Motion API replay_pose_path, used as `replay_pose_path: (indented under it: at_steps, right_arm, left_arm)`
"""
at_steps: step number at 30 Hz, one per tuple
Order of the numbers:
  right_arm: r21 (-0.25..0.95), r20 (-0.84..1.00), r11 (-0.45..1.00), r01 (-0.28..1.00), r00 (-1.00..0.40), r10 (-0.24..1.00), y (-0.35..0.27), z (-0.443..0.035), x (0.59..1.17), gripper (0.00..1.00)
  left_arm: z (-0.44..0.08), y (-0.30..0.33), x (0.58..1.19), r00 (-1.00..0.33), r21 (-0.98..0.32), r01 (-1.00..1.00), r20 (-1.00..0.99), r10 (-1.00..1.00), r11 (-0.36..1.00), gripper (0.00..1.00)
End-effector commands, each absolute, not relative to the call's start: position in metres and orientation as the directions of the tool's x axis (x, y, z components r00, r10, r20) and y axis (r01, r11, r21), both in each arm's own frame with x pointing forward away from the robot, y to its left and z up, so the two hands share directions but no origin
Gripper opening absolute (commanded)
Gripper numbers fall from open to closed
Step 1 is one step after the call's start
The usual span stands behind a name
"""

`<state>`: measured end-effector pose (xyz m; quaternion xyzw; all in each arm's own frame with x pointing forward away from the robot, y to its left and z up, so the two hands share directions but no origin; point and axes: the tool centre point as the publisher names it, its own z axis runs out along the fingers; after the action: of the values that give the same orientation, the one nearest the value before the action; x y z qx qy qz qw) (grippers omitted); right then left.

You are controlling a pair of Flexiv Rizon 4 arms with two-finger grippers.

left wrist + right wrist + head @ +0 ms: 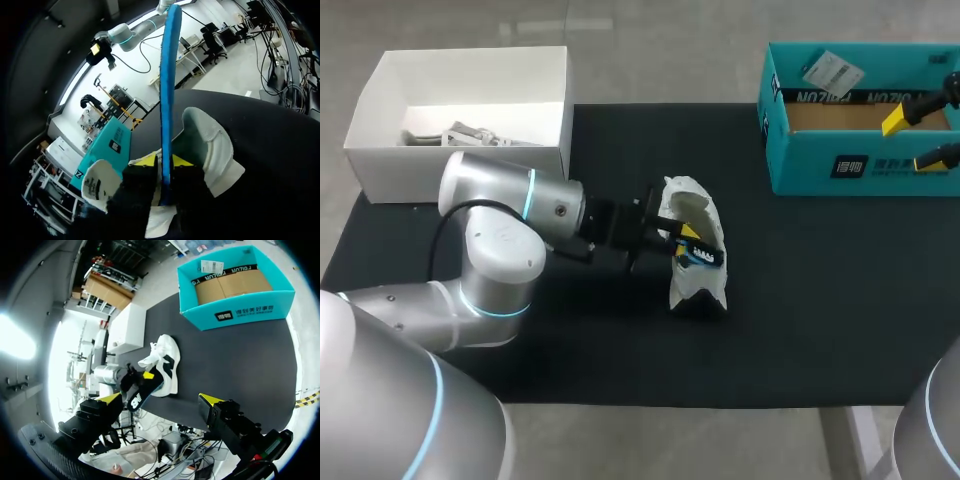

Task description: Take the shoe out of the shoebox, open the shoe tongue, remove and reinsert the insole, then place the shoe into the shoebox

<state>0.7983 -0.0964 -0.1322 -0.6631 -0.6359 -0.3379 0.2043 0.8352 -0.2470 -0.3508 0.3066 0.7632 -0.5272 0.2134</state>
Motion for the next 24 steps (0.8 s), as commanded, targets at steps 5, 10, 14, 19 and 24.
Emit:
replay_pose_path:
  at_steps: [5,10,14,19,24]
  right_arm:
    - [0.158,0.707,-0.109,0.981,-0.035,0.706,-0.096,-0.133,0.798,1.00]
    - [0.158,0.707,-0.109,0.981,-0.035,0.706,-0.096,-0.133,0.798,1.00]
    - [0.158,0.707,-0.109,0.981,-0.035,0.706,-0.096,-0.133,0.798,1.00]
    - [0.158,0.707,-0.109,0.981,-0.035,0.706,-0.096,-0.133,0.798,1.00]
    - [0.158,0.707,-0.109,0.981,-0.035,0.706,-0.096,-0.133,0.798,1.00]
  left_arm:
    - [-0.331,-0.236,0.819,-0.709,-0.664,0.705,-0.665,0.234,0.249,0.44]
    - [-0.323,-0.235,0.808,-0.692,-0.649,0.722,-0.670,0.270,0.241,0.42]
    - [-0.325,-0.238,0.804,-0.688,-0.647,0.725,-0.663,0.294,0.236,0.35]
    - [-0.327,-0.239,0.807,-0.695,-0.652,0.718,-0.657,0.293,0.241,0.00]
    - [-0.334,-0.242,0.809,-0.682,-0.629,0.731,-0.661,0.314,0.266,0.00]
